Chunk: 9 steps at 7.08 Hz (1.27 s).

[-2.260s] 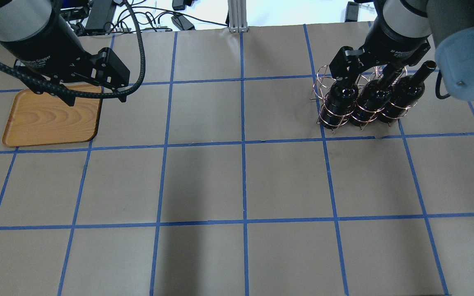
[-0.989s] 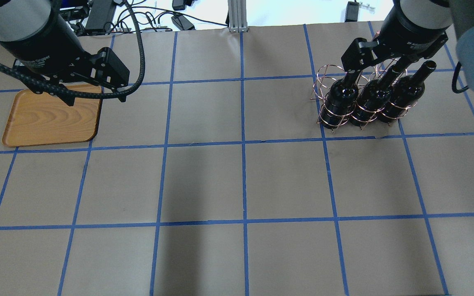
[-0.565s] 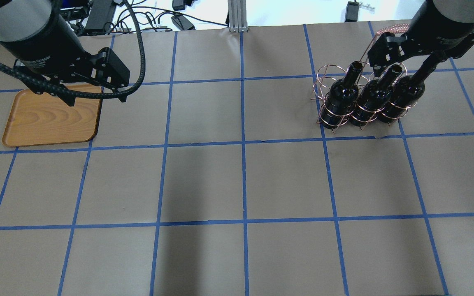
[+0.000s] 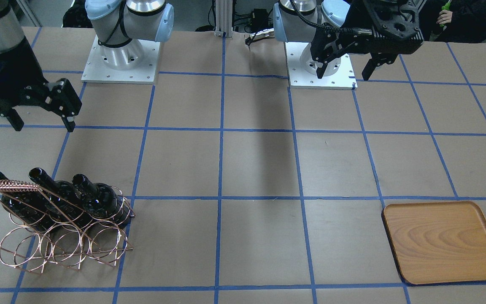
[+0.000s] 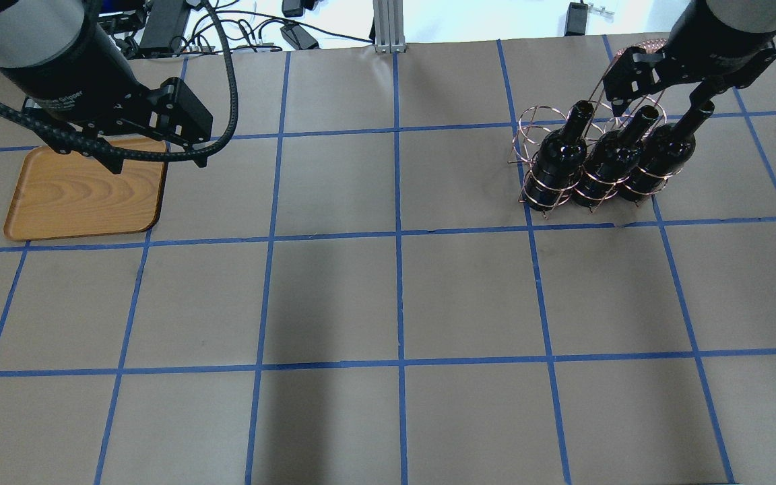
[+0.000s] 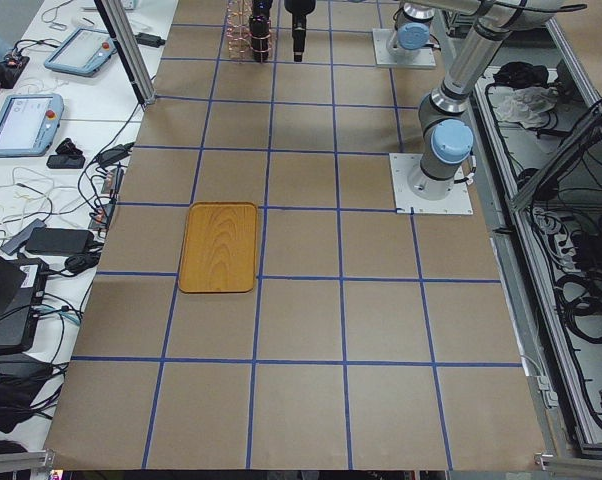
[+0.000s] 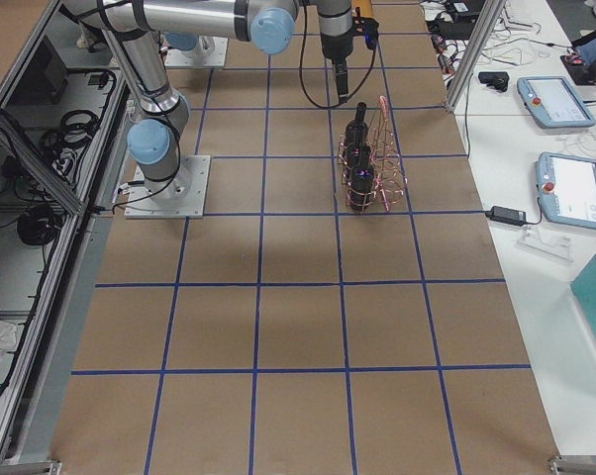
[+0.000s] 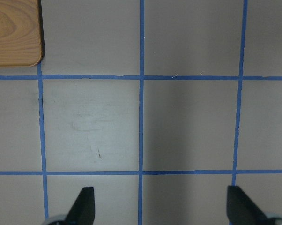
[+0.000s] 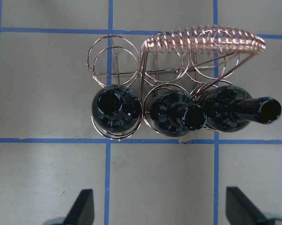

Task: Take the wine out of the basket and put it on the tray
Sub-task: 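Lower the right gripper over the wine rack toward the bottle necks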

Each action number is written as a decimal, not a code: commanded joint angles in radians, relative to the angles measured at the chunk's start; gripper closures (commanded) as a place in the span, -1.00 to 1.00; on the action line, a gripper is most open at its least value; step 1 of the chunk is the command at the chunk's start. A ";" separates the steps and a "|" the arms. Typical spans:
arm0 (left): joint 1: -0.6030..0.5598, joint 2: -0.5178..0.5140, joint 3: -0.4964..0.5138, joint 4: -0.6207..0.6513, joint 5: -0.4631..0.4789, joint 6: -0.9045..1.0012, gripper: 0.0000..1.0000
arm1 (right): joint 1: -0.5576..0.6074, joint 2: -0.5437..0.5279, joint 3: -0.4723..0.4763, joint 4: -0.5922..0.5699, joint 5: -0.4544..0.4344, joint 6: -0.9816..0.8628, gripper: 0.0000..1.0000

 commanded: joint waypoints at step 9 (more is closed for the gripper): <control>0.002 0.004 -0.002 -0.005 0.000 0.000 -1.00 | -0.060 0.184 0.015 -0.100 0.035 -0.217 -0.68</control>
